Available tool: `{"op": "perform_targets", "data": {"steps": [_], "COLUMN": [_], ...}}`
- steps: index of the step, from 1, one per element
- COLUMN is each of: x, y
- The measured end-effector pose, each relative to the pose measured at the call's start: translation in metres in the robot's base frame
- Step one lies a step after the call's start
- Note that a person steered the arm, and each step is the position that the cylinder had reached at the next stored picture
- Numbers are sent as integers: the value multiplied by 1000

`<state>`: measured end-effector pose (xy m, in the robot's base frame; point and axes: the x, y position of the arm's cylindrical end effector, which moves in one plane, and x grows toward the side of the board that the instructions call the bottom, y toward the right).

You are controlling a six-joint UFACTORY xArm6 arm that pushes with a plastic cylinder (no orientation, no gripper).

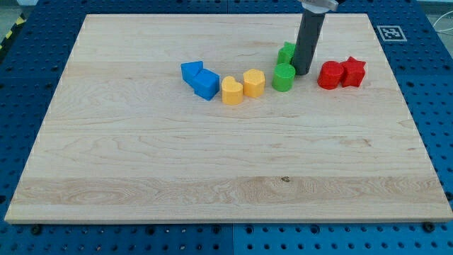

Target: Slide the red circle down a bit

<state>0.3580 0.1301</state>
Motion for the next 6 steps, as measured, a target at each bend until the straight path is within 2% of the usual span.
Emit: {"op": "perform_targets", "data": {"steps": [3, 6], "x": [4, 57], "y": [28, 25]}}
